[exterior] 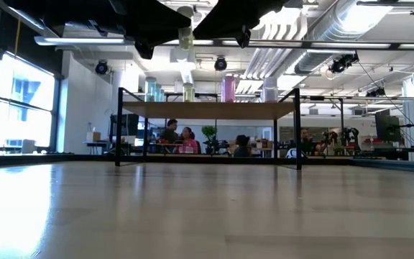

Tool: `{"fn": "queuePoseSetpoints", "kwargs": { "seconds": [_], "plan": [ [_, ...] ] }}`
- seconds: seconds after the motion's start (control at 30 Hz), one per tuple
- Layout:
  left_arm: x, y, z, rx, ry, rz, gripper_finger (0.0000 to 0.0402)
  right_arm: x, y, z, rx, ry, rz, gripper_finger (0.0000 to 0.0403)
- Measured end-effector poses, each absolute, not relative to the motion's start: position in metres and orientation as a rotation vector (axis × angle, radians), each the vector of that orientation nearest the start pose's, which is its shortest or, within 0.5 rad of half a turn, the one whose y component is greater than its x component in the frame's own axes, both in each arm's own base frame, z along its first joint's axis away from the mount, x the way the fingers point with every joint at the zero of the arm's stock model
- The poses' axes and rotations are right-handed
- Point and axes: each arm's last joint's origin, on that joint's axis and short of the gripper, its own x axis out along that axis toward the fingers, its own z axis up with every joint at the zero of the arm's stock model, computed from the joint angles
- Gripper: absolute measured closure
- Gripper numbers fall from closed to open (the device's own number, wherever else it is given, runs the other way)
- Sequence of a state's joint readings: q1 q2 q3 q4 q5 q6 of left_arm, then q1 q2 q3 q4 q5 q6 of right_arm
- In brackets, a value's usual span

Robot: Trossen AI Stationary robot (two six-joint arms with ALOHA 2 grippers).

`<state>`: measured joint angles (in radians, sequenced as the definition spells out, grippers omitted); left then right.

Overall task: Pick and place medicine bottles onto shelf by color
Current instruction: Put the yellow pill bottle into the shelf aligned with the other yellow pill bottles

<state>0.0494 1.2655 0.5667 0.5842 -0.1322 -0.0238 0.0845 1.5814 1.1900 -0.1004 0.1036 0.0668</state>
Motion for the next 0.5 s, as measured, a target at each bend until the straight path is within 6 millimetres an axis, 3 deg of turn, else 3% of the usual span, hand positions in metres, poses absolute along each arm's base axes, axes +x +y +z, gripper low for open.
{"fn": "queuePoseSetpoints", "kwargs": {
  "seconds": [0.5],
  "plan": [
    [0.262, 0.019, 0.231, -0.016, 0.132, 0.206, 0.0298, 0.341, 0.025, 0.297, -0.019, 0.507, -0.083, 0.0392]
  ]
}}
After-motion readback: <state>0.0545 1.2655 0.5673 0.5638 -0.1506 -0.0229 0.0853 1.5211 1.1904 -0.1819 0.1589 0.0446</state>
